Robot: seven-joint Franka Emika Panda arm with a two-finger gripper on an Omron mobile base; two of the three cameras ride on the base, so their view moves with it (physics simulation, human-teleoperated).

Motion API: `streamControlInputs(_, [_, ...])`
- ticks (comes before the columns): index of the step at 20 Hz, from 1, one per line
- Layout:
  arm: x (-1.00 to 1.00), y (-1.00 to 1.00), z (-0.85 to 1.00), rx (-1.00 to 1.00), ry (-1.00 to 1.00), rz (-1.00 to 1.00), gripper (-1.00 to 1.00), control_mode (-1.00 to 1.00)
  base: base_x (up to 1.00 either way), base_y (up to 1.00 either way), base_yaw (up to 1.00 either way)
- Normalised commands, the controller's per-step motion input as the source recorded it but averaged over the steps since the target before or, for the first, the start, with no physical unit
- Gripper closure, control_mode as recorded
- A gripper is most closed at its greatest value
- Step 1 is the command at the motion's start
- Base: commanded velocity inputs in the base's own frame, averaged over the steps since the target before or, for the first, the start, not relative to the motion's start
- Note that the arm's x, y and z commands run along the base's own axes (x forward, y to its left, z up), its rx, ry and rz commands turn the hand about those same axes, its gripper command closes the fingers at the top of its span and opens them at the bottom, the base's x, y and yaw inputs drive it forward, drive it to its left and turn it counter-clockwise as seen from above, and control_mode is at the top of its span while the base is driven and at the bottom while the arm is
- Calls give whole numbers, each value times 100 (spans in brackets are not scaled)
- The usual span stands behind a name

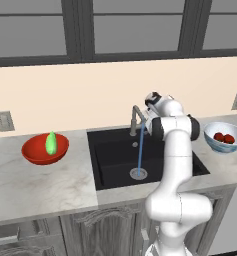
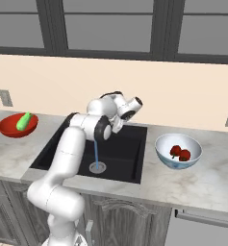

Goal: Pick the bell peppers from the sink and place them in one bowl. Place the corn in the other bowl. Then turn off the sink faucet.

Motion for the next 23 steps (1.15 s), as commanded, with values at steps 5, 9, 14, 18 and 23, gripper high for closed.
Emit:
streamControlInputs(5, [-20, 100, 51, -33, -3, -1, -100, -100, 0, 0, 0])
streamControlInputs(9, [-47, 100, 36, -13, -18, -23, -100, -100, 0, 0, 0])
streamControlInputs(14, [-39, 94, 23, -10, -21, -33, -100, -100, 0, 0, 0])
streamControlInputs(18, [-11, 33, 21, -2, -18, -16, -100, -100, 0, 0, 0])
streamControlInputs(23, [-10, 0, 21, 0, -12, -8, -100, -100, 0, 0, 0])
